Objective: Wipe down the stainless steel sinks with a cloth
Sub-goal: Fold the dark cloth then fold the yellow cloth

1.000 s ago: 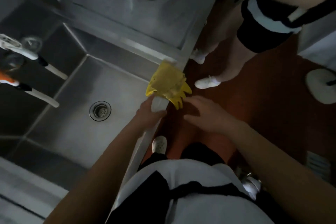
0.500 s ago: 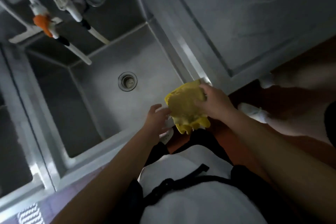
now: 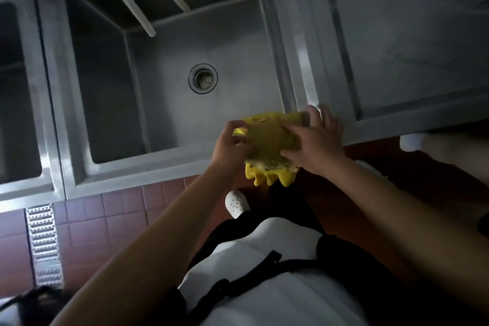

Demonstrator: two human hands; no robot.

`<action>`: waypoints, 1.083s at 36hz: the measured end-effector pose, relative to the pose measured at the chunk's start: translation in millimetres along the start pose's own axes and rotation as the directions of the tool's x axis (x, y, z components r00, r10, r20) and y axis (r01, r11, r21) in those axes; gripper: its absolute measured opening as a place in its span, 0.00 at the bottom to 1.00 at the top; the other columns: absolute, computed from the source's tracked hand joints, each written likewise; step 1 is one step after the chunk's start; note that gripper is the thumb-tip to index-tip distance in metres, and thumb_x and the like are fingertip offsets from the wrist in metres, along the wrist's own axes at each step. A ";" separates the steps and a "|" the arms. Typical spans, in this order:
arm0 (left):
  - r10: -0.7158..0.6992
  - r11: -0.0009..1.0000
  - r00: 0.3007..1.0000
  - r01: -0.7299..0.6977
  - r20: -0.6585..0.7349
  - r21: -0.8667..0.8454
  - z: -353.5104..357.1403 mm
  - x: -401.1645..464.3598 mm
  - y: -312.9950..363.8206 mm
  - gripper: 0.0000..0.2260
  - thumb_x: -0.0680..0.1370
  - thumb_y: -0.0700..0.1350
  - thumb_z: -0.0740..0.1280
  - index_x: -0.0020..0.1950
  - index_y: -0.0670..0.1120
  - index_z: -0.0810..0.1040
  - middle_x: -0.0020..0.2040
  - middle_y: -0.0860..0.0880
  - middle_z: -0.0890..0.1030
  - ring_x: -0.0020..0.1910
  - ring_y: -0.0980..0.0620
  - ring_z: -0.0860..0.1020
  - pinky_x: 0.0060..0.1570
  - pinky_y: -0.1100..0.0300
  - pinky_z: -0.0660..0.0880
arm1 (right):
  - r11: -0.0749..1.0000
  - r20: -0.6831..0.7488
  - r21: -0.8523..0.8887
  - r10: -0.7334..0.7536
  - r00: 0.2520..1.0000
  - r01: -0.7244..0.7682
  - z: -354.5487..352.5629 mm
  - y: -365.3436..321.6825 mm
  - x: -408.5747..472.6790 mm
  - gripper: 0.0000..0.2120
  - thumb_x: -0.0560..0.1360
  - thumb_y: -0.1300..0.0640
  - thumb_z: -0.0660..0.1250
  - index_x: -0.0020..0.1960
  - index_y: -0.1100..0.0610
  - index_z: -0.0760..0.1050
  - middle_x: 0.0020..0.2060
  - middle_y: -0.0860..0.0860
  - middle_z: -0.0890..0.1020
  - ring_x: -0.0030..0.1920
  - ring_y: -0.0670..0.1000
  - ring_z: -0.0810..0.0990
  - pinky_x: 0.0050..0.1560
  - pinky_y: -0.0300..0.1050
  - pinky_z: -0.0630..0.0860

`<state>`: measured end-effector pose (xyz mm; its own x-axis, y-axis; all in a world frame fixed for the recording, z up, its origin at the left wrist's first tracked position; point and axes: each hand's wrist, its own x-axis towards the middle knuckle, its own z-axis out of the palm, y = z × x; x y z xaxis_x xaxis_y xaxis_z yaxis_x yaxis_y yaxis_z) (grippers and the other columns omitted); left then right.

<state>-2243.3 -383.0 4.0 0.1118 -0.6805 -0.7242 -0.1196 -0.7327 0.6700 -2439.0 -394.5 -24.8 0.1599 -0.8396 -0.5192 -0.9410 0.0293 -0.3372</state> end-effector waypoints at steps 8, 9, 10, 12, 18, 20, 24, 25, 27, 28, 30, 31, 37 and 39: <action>0.145 0.967 0.985 -0.121 0.095 -0.223 -45.2 -26.5 -21.4 0.14 0.69 0.35 0.73 0.46 0.53 0.80 0.40 0.49 0.78 0.37 0.51 0.78 0.37 0.58 0.77 | 0.952 0.074 -0.031 -0.301 0.951 0.303 4.7 -22.1 -7.9 0.37 0.67 0.31 0.72 0.72 0.41 0.70 0.80 0.47 0.55 0.80 0.54 0.38 0.75 0.66 0.38; 0.164 0.962 0.982 -0.138 0.096 -0.234 -53.4 -31.1 -22.6 0.13 0.68 0.37 0.73 0.46 0.54 0.81 0.39 0.51 0.78 0.37 0.52 0.79 0.39 0.57 0.77 | 0.945 0.071 -0.013 -0.325 0.943 0.327 7.6 -31.2 -11.1 0.36 0.67 0.32 0.72 0.72 0.42 0.70 0.79 0.46 0.58 0.80 0.54 0.40 0.75 0.66 0.39; 0.188 0.956 0.978 -0.161 0.090 -0.246 -62.7 -35.7 -23.7 0.13 0.68 0.37 0.73 0.46 0.54 0.81 0.39 0.52 0.79 0.38 0.52 0.79 0.40 0.55 0.78 | 0.938 0.068 0.007 -0.347 0.935 0.348 10.8 -41.5 -15.4 0.36 0.67 0.33 0.72 0.72 0.43 0.71 0.78 0.44 0.61 0.80 0.53 0.42 0.75 0.66 0.40; 0.242 0.934 0.968 -0.212 0.073 -0.288 -85.2 -45.4 -26.3 0.13 0.69 0.37 0.73 0.46 0.54 0.82 0.39 0.52 0.79 0.39 0.51 0.79 0.42 0.55 0.78 | 0.926 0.031 0.064 -0.375 0.927 0.372 19.3 -65.9 -26.2 0.33 0.68 0.35 0.74 0.69 0.45 0.75 0.73 0.41 0.67 0.79 0.52 0.48 0.75 0.63 0.43; 0.396 0.903 0.918 -0.385 0.026 -0.189 -161.8 -87.4 -42.9 0.20 0.74 0.28 0.70 0.52 0.52 0.82 0.43 0.48 0.76 0.41 0.53 0.80 0.41 0.58 0.78 | 0.905 -0.294 0.109 -0.365 0.883 0.411 44.2 -150.0 -64.7 0.16 0.66 0.47 0.77 0.48 0.56 0.85 0.51 0.54 0.84 0.65 0.56 0.75 0.65 0.53 0.59; 0.454 0.886 0.891 -0.450 0.012 -0.111 -192.1 -105.9 -51.1 0.21 0.75 0.30 0.71 0.57 0.55 0.81 0.47 0.48 0.76 0.42 0.56 0.81 0.42 0.60 0.80 | 0.895 -0.331 0.079 -0.392 0.858 0.439 46.2 -180.3 -73.4 0.15 0.66 0.49 0.78 0.49 0.55 0.85 0.50 0.56 0.84 0.62 0.58 0.76 0.62 0.53 0.61; 0.574 0.752 0.819 -0.530 0.005 0.391 -255.2 -130.9 -77.9 0.28 0.71 0.42 0.78 0.66 0.61 0.75 0.62 0.50 0.67 0.57 0.49 0.75 0.55 0.59 0.78 | 0.840 -0.301 -0.061 -0.531 0.792 0.539 46.6 -249.1 -88.6 0.12 0.71 0.47 0.73 0.51 0.51 0.85 0.45 0.51 0.85 0.53 0.56 0.78 0.53 0.47 0.59; 0.614 0.694 0.789 -0.540 0.000 0.476 -270.0 -136.0 -86.2 0.28 0.70 0.44 0.79 0.67 0.60 0.75 0.64 0.51 0.65 0.58 0.50 0.72 0.56 0.62 0.77 | 0.820 -0.280 -0.061 -0.561 0.779 0.569 47.0 -267.9 -93.5 0.10 0.71 0.48 0.73 0.50 0.51 0.85 0.42 0.51 0.84 0.49 0.57 0.79 0.51 0.47 0.62; 0.690 0.607 0.723 -0.550 -0.037 0.573 -299.4 -146.0 -103.6 0.26 0.70 0.45 0.79 0.65 0.58 0.76 0.69 0.49 0.62 0.59 0.49 0.71 0.57 0.60 0.75 | 0.794 -0.224 -0.011 -0.595 0.772 0.608 49.5 -304.8 -103.2 0.06 0.73 0.52 0.72 0.47 0.53 0.84 0.38 0.51 0.81 0.43 0.58 0.79 0.44 0.48 0.69; 0.718 0.580 0.693 -0.537 -0.072 0.613 -314.8 -150.3 -112.4 0.25 0.69 0.47 0.79 0.64 0.57 0.77 0.71 0.48 0.62 0.61 0.47 0.71 0.59 0.56 0.74 | 0.781 -0.199 -0.009 -0.613 0.765 0.624 51.9 -322.4 -107.4 0.04 0.74 0.53 0.71 0.45 0.54 0.83 0.37 0.51 0.79 0.41 0.58 0.79 0.42 0.50 0.72; 0.759 0.542 0.637 -0.500 -0.138 0.676 -346.4 -159.5 -127.0 0.23 0.69 0.54 0.76 0.63 0.57 0.77 0.74 0.47 0.65 0.67 0.43 0.69 0.64 0.46 0.68 | 0.744 -0.166 -0.042 -0.664 0.730 0.667 56.6 -356.5 -113.4 0.04 0.74 0.54 0.70 0.43 0.53 0.81 0.36 0.50 0.78 0.41 0.58 0.79 0.40 0.53 0.74; 0.771 0.529 0.618 -0.489 -0.152 0.694 -361.8 -165.0 -132.7 0.22 0.69 0.57 0.72 0.63 0.58 0.77 0.72 0.49 0.70 0.69 0.43 0.69 0.66 0.44 0.66 | 0.724 -0.147 -0.046 -0.687 0.712 0.688 58.1 -373.6 -115.6 0.03 0.74 0.55 0.70 0.43 0.53 0.81 0.36 0.50 0.77 0.41 0.58 0.79 0.40 0.53 0.74; 0.769 0.612 0.567 -0.521 -0.294 0.596 -446.7 -196.4 -156.9 0.17 0.70 0.56 0.69 0.58 0.58 0.77 0.50 0.58 0.82 0.49 0.59 0.79 0.50 0.56 0.77 | 0.613 -0.060 0.038 -0.787 0.614 0.789 57.3 -471.1 -114.1 0.08 0.72 0.54 0.74 0.51 0.48 0.83 0.46 0.47 0.81 0.47 0.50 0.79 0.46 0.48 0.75; 0.700 0.712 0.586 -0.520 -0.409 0.472 -470.1 -201.1 -164.1 0.17 0.69 0.57 0.69 0.57 0.59 0.78 0.46 0.62 0.82 0.45 0.60 0.80 0.46 0.60 0.78 | 0.602 -0.012 0.092 -0.796 0.605 0.793 56.9 -503.7 -103.4 0.10 0.71 0.54 0.75 0.52 0.45 0.82 0.46 0.43 0.82 0.47 0.45 0.80 0.47 0.44 0.76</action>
<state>-1782.4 -131.4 116.5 0.3851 -0.9162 0.1109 -0.6092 -0.1621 0.7763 -1964.6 -291.6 154.1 0.8420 -0.5383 -0.0360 -0.4122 -0.5988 -0.6867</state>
